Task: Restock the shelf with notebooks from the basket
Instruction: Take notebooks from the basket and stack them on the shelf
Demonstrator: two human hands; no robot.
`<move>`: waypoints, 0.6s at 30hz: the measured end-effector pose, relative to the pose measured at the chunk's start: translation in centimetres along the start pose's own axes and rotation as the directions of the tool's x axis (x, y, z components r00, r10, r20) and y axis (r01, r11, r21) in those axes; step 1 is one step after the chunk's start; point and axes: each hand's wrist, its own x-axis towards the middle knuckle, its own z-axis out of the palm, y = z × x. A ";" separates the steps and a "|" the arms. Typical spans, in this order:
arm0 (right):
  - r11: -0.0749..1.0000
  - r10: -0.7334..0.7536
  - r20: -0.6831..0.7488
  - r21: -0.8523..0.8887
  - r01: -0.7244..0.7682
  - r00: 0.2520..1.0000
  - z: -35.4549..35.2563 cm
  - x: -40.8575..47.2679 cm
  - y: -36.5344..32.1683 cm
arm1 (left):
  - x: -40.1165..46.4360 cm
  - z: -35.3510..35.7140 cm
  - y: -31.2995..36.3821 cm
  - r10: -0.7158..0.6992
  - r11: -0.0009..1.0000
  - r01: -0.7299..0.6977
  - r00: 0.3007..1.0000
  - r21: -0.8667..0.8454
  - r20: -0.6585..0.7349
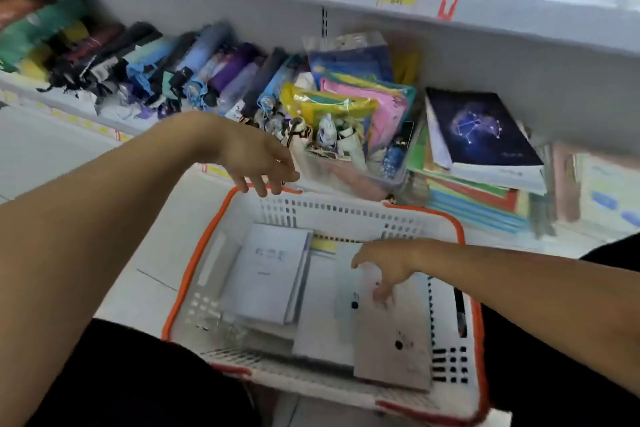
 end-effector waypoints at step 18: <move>0.732 -0.205 -0.187 0.622 0.277 0.961 -7.4 -2.6 0.5 | -1.8 1.5 2.3 0.033 0.999 -0.032 0.998 0.018 -0.050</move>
